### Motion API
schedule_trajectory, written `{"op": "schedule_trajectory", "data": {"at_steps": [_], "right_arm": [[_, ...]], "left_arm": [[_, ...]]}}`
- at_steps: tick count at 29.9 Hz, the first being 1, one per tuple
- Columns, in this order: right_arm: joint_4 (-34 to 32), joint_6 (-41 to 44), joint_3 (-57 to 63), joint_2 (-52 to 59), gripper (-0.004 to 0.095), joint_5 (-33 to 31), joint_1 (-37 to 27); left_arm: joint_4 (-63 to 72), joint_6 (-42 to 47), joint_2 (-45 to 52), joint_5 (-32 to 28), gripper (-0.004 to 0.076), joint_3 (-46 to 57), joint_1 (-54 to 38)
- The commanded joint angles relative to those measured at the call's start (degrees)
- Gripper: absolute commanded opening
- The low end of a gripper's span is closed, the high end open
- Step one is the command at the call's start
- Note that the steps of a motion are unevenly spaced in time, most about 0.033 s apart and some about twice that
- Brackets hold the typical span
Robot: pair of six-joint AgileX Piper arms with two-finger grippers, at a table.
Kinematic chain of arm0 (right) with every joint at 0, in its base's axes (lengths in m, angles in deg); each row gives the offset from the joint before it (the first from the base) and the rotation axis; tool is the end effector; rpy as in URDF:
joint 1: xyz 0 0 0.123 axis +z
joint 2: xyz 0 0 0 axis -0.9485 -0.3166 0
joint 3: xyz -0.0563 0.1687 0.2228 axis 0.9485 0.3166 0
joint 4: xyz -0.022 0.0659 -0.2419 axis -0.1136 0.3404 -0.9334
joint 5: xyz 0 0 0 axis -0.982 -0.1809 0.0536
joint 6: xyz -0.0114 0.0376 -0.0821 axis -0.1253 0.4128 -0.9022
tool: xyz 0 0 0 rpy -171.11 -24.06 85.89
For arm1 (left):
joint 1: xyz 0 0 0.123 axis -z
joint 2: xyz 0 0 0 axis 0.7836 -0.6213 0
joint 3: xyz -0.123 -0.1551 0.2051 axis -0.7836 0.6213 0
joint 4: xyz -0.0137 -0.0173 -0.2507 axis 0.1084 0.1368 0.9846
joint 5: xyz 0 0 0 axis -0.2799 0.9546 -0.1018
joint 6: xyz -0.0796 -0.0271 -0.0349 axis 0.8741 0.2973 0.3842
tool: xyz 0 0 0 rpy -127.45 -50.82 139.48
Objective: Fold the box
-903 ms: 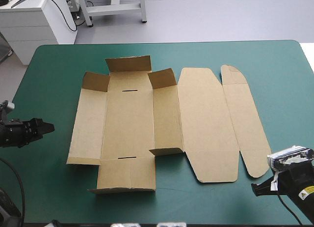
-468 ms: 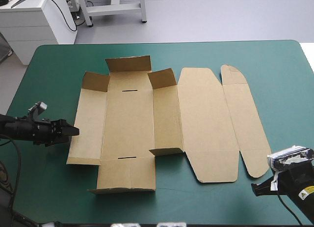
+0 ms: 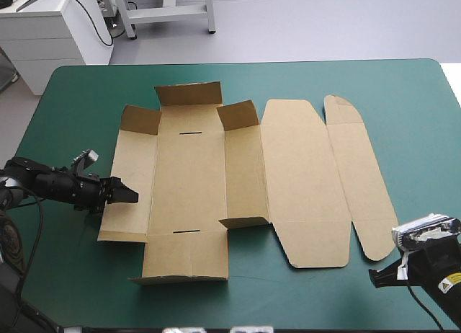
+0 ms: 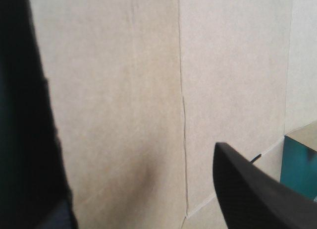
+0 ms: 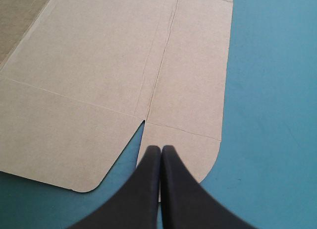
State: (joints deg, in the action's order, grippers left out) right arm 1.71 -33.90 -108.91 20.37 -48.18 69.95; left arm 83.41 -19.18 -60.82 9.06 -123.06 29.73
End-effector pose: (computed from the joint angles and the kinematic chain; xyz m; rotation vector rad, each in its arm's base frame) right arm 0.0619 0.0112 0.3189 -0.3455 2.1305 -0.0194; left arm 0.2887 0.0484 0.1939 -0.0282 2.7586 -1.0775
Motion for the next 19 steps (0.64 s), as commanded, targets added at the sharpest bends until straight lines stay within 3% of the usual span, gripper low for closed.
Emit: {"op": "schedule_trajectory", "data": {"at_steps": [1,5,19], "right_arm": [[0.9,-0.5,-1.4,-0.3,-0.0021,3.5,-0.4],[0.9,-0.5,-1.4,-0.3,-0.0021,3.5,-0.4],[1.0,-0.5,-1.4,-0.3,-0.0021,3.5,-0.4]], "left_arm": [[3.6,0.8,1.8,6.1,0.0372,-1.3,0.7],[4.3,0.9,1.8,5.6,0.0012,-1.3,0.7],[5.5,-3.8,2.2,6.1,-0.0008,-1.6,1.8]]}}
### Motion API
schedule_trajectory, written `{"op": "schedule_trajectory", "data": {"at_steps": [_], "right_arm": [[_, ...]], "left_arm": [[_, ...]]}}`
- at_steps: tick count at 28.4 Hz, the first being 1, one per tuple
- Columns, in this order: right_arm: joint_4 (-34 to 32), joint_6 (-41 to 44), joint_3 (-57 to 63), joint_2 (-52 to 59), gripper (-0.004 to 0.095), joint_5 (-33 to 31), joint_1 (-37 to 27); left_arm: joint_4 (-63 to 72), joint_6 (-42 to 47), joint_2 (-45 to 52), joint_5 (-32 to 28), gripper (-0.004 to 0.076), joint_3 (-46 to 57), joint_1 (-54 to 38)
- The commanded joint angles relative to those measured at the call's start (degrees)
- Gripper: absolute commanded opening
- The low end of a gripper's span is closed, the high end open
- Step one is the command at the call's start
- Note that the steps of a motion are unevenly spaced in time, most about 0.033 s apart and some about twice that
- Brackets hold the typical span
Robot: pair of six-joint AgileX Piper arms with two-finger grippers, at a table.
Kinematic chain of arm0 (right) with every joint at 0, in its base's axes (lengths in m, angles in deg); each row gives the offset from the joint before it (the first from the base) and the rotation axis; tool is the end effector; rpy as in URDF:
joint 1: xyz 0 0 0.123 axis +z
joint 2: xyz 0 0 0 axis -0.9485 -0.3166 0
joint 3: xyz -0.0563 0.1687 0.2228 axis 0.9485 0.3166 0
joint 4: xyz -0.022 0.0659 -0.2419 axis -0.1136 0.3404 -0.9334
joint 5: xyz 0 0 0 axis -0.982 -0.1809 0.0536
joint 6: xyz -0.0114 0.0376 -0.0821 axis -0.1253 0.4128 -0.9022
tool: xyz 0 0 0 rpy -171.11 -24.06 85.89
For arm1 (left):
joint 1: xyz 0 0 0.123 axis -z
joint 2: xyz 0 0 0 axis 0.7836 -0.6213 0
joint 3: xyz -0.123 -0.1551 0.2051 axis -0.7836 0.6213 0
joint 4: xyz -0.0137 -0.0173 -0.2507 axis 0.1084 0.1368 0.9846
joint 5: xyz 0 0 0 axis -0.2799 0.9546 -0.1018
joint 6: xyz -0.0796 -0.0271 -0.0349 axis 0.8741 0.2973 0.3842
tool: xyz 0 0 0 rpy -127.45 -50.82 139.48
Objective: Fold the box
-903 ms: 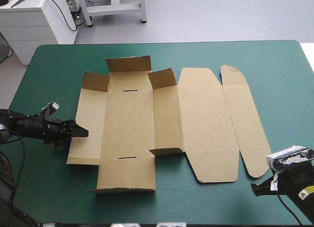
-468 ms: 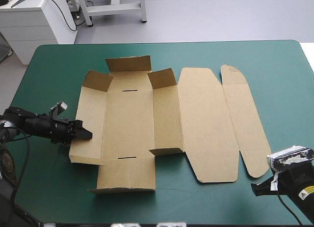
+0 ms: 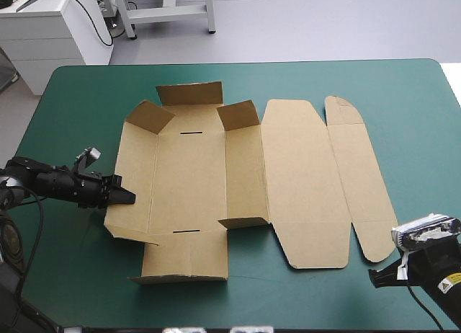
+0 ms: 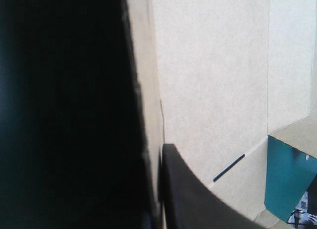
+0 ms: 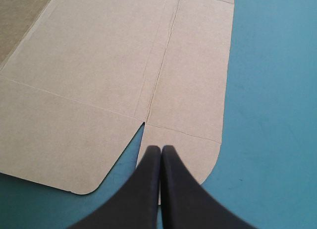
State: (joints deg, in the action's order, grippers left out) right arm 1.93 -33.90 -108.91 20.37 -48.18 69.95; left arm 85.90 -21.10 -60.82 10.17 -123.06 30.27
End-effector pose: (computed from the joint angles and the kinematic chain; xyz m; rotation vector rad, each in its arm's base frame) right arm 0.0619 0.0115 0.3189 -0.3446 2.1300 -0.0149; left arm 0.2904 0.0430 0.1968 0.0060 2.7188 -1.1278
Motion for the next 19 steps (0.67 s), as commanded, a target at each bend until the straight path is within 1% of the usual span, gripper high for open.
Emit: {"op": "schedule_trajectory", "data": {"at_steps": [1,5,8,10,15,18,19], "right_arm": [[0.8,-0.5,-1.4,-0.3,-0.0021,3.4,-0.4],[0.8,-0.5,-1.4,-0.3,-0.0021,3.3,-0.4],[0.8,-0.5,-1.4,-0.3,-0.0021,3.3,-0.4],[0.8,-0.5,-1.4,-0.3,-0.0021,3.3,-0.4],[0.8,-0.5,-1.4,-0.3,-0.0021,3.3,-0.4],[0.8,-0.5,-1.4,-0.3,-0.0021,3.3,-0.4],[0.8,-0.5,-1.4,-0.3,-0.0021,3.3,-0.4]], "left_arm": [[2.9,-2.2,2.5,5.0,-0.0008,-1.9,1.9],[1.6,-2.9,3.9,5.0,-0.0008,-6.2,5.6],[1.0,-2.7,5.1,5.0,-0.0008,-11.4,9.1],[-1.5,-0.7,5.5,4.7,-0.0008,-16.6,12.1],[-16.6,6.4,5.5,3.6,-0.0008,-32.4,20.5],[-23.4,8.0,5.5,2.8,-0.0008,-40.8,24.7],[-26.1,8.0,5.5,2.2,-0.0008,-45.4,26.9]]}}
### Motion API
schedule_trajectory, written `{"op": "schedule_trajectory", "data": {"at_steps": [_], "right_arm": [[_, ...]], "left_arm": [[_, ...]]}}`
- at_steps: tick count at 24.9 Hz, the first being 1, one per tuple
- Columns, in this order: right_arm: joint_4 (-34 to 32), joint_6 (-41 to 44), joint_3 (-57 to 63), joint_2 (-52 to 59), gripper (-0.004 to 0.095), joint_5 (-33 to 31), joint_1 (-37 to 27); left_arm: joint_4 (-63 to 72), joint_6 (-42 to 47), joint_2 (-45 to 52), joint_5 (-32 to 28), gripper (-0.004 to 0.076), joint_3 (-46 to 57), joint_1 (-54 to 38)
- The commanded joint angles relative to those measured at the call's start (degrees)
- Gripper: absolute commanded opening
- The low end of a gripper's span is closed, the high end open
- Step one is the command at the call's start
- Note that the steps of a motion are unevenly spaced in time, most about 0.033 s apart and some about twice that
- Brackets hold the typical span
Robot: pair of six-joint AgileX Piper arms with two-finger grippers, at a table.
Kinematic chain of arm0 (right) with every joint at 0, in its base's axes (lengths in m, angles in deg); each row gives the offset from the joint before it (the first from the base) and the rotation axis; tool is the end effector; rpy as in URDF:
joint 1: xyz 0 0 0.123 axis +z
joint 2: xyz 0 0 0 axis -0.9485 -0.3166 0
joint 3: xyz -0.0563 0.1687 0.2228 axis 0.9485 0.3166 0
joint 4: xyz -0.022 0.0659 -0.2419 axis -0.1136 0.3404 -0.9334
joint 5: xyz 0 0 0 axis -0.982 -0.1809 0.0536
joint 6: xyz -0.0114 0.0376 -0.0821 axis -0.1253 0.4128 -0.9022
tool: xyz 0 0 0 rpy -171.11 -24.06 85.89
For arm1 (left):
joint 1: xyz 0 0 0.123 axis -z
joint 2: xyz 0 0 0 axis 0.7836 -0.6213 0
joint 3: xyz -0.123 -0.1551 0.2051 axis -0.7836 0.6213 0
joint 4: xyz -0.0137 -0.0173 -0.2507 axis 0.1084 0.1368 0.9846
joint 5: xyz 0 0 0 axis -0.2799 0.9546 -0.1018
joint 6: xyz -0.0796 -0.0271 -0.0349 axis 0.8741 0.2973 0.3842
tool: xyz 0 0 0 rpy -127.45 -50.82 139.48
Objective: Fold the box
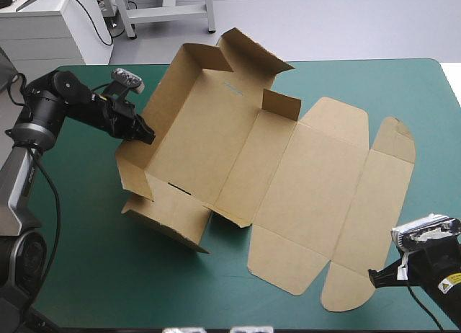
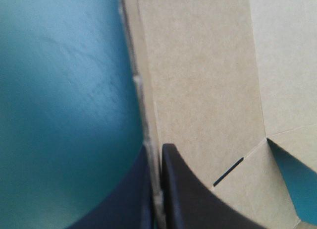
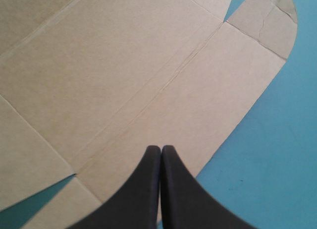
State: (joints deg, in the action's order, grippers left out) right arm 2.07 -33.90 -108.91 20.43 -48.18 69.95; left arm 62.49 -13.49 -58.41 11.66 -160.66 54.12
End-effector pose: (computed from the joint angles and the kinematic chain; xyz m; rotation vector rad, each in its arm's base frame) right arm 0.0617 0.0117 0.3190 -0.3440 2.1286 -0.0122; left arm 0.3515 -0.0544 0.3552 0.8601 2.4647 -0.4339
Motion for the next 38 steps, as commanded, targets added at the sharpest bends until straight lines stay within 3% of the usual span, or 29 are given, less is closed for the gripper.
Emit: {"op": "schedule_trajectory", "data": {"at_steps": [1,4,10,15,27,38], "right_arm": [[0.7,-0.5,-1.4,-0.3,-0.0021,3.3,-0.4],[0.7,-0.5,-1.4,-0.3,-0.0021,3.3,-0.4],[0.7,-0.5,-1.4,-0.3,-0.0021,3.3,-0.4],[0.7,-0.5,-1.4,-0.3,-0.0021,3.7,-0.4],[0.4,-0.1,-1.5,-0.3,-0.0021,3.8,-0.4],[0.4,2.5,-1.5,-0.3,-0.0021,4.2,-0.4]], "left_arm": [[-3.7,0.4,3.1,0.2,-0.0008,-10.0,4.1],[-8.2,0.0,3.1,-0.6,-0.0008,-17.2,8.7],[-22.6,-6.3,2.5,-5.0,-0.0008,-18.4,20.5],[-31.1,-13.6,2.3,-8.6,-0.0008,-14.0,27.7],[-31.2,-23.2,11.8,-19.9,-0.0008,0.3,29.5],[-37.3,-24.2,24.5,-51.0,-0.0008,26.5,29.4]]}}
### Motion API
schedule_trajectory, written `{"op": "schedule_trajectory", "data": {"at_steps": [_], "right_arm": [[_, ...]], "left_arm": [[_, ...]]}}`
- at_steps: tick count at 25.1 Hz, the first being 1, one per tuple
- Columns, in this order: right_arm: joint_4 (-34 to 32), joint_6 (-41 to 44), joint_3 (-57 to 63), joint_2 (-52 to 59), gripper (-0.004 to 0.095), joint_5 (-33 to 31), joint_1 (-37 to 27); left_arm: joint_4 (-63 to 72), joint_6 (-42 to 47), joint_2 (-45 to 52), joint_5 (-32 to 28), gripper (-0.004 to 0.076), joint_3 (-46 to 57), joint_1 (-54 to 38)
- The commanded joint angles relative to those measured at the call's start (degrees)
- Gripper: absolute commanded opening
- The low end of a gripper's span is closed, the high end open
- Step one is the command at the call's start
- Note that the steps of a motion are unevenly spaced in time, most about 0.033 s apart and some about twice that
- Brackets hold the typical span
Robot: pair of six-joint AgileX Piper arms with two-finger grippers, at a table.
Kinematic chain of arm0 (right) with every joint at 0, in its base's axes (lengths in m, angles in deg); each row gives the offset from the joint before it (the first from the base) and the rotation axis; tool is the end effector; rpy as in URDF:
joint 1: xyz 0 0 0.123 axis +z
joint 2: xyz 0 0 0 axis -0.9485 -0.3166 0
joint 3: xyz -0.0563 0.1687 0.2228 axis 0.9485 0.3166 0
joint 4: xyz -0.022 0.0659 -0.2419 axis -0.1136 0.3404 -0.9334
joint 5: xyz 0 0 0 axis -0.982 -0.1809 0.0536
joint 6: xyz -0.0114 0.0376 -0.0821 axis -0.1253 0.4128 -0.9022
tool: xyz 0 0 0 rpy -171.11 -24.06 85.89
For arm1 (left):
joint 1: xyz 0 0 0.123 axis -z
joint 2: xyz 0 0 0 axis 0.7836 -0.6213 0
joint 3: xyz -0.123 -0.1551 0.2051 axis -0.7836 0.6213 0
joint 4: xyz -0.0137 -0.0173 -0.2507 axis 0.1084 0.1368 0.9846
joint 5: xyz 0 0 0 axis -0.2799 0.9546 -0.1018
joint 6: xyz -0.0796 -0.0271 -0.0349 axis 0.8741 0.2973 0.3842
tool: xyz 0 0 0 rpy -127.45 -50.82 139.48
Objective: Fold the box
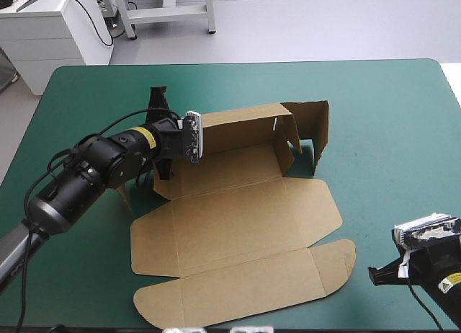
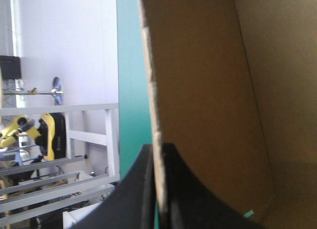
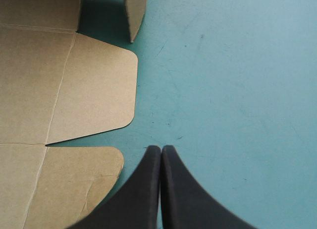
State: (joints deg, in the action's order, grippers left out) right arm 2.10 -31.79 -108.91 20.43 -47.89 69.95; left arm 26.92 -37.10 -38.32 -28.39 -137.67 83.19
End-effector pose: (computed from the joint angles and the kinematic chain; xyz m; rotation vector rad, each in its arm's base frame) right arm 0.0620 0.0117 0.3194 -0.3034 2.1297 0.0086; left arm 0.2596 -0.1515 0.3786 1.6516 1.3786 0.4901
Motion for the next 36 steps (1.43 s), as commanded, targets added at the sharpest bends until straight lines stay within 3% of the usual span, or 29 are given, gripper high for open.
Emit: {"op": "schedule_trajectory", "data": {"at_steps": [1,5,11,23,27,36], "right_arm": [[0.4,0.4,-1.5,-0.3,-0.0021,3.9,-0.4],[0.7,3.2,-1.5,-0.3,-0.0021,4.4,-0.4],[5.8,3.1,-4.0,-1.2,-0.0021,4.7,-0.4],[16.1,-3.8,-11.7,-12.6,-0.0019,4.4,-0.4],[16.3,-4.9,-17.5,-17.5,-0.0019,4.2,-0.4],[23.6,-10.0,-34.7,-32.5,-0.0013,-1.4,-0.2]], "left_arm": [[-2.8,-0.6,5.2,-13.3,-0.0008,5.8,0.3],[-8.3,-0.6,8.1,-26.9,-0.0008,16.5,0.2],[-8.2,1.3,7.9,-36.7,-0.0008,21.4,-3.8],[-8.2,1.5,7.9,-37.0,-0.0008,21.4,-6.6],[-8.2,1.5,7.9,-36.6,-0.0008,21.4,-6.6],[-8.2,2.6,7.9,-36.1,-0.0008,21.4,-6.6]]}}
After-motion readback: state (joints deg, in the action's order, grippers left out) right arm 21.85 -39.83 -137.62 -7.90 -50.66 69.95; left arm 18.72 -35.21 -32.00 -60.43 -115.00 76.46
